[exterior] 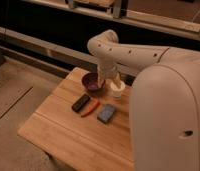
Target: Pick up the ceramic cup
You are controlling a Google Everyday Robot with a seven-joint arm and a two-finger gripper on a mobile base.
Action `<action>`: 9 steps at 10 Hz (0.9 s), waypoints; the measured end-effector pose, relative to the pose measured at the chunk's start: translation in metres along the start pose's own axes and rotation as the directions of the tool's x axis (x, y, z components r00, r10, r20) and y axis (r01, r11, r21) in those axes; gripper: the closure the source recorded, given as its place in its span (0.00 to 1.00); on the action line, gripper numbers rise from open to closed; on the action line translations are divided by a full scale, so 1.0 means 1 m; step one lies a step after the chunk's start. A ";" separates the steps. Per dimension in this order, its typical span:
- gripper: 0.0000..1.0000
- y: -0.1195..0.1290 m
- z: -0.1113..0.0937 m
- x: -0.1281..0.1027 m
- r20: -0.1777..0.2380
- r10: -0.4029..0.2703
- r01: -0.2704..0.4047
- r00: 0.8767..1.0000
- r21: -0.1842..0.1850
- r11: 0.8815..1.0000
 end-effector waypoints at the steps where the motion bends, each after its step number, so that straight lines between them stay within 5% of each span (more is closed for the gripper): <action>1: 0.35 -0.010 -0.002 -0.005 0.002 0.014 -0.014 1.000 -0.004 1.000; 9: 0.35 0.013 0.021 -0.035 0.006 -0.102 0.102 0.995 -0.022 0.995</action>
